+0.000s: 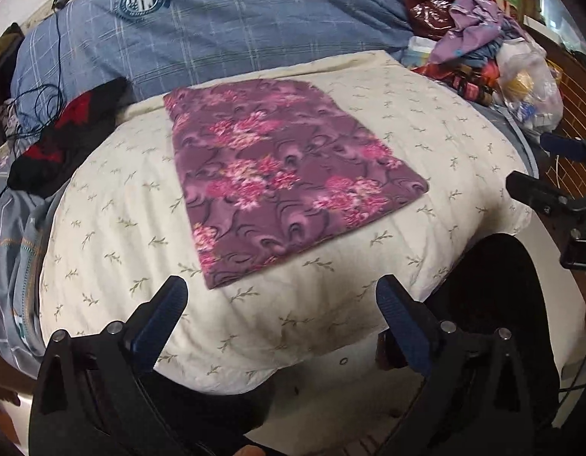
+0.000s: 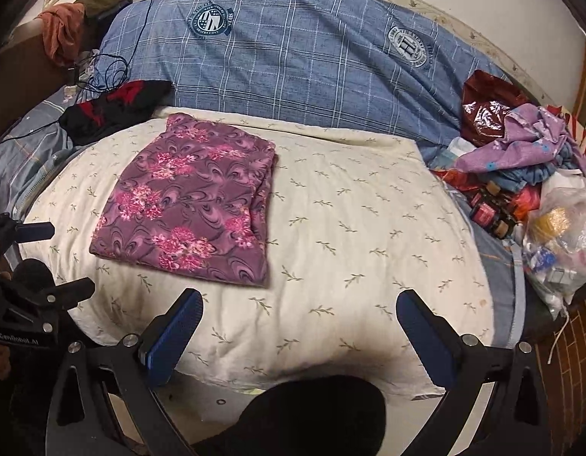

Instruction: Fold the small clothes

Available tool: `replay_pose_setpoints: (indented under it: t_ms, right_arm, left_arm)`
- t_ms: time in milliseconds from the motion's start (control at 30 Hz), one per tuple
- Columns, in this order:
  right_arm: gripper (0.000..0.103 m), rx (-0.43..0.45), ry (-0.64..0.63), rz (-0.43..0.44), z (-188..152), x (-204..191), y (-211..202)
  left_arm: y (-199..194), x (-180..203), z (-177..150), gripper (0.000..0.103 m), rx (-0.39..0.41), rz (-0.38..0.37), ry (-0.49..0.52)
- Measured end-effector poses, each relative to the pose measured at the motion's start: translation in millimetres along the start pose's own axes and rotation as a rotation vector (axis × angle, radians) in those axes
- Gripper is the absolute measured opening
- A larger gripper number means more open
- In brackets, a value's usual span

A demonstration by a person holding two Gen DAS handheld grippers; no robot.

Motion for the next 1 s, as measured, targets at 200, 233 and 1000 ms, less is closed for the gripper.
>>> replay_pose_setpoints:
  t_ms: [200, 233, 1000]
  right_arm:
    - [0.103, -0.005, 0.022, 0.000, -2, 5, -3]
    - [0.103, -0.004, 0.024, 0.003, -2, 5, -4]
    - [0.103, 0.013, 0.011, 0.012, -20, -4, -22]
  left_arm:
    - [-5, 3, 0, 0.100, 0.037, 0.003, -0.035]
    - [-5, 3, 0, 0.100, 0.038, 0.003, -0.040]
    - [-25, 15, -5, 0.100, 0.061, 0.013, -0.070]
Point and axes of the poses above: each gripper's, at about its wrist camera, not at the fingertips, and y roughly the way its jaws point, x to its right, z to its top, the point moved 5 cm from there along y, roughly the way its jaws point, and after that the axes turned 9 degrees about y, right-handed, at the moved point
